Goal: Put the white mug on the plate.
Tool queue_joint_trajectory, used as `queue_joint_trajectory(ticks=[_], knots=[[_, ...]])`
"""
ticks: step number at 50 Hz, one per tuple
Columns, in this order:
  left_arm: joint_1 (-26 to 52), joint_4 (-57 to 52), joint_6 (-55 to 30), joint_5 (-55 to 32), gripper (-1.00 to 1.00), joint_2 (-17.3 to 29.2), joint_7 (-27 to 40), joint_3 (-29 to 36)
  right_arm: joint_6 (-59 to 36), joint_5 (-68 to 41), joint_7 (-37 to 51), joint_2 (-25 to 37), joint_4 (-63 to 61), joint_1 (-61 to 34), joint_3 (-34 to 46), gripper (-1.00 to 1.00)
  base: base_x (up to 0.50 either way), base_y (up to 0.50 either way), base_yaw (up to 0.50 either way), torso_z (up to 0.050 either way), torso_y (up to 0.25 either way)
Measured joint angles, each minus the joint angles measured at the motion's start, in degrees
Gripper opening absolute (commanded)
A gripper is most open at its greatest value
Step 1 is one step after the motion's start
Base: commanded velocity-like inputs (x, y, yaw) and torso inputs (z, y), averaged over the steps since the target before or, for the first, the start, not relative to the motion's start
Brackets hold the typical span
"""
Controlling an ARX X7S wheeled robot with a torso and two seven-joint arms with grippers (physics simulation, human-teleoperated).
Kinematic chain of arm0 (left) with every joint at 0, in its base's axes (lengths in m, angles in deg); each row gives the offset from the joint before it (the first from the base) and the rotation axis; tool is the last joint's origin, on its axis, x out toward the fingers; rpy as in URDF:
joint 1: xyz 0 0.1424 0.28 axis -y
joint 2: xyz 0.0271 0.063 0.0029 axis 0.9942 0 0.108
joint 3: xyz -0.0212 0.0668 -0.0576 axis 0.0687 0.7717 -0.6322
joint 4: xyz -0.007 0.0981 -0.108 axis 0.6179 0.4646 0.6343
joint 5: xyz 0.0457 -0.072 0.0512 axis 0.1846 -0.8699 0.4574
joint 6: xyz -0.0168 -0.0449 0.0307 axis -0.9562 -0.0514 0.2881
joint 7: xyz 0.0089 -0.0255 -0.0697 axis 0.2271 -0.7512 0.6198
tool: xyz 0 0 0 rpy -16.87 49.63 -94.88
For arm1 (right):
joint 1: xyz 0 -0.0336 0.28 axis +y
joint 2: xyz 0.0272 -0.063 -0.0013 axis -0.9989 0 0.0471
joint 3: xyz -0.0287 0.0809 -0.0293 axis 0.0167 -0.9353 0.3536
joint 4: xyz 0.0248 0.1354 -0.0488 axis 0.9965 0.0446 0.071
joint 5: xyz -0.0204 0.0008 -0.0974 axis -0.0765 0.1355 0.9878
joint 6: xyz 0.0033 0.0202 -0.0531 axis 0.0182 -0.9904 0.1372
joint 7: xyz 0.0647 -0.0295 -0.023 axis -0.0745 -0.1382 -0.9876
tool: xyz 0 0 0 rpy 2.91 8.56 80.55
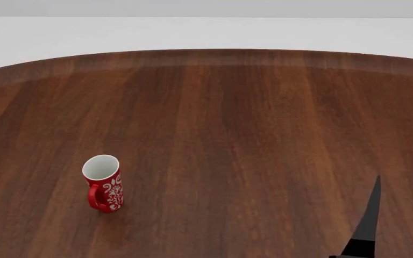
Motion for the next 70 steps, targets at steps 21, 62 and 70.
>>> queue_joint_trajectory(ticks=[21,62,70], knots=[[2.3,-13.2,-8.5,-4.9,1.0,2.3,11.9,-0.9,-0.6,0.5,1.5,1.1,-2.5,0.5,-0.9,1.0,0.0,0.0,0.0,0.0,0.0],[3.0,-63.3,-42.5,-32.8,1.0,13.9,45.9,-20.5,-7.0,-1.3,-0.4,-1.0,-7.4,-6.5,-1.7,1.0,0.0,0.0,0.0,0.0,0.0],[4.5,-66.8,-44.5,-37.5,1.0,16.8,51.0,-26.4,-8.2,-1.4,0.1,-0.7,-8.8,-6.9,-1.8,1.0,0.0,0.0,0.0,0.0,0.0]])
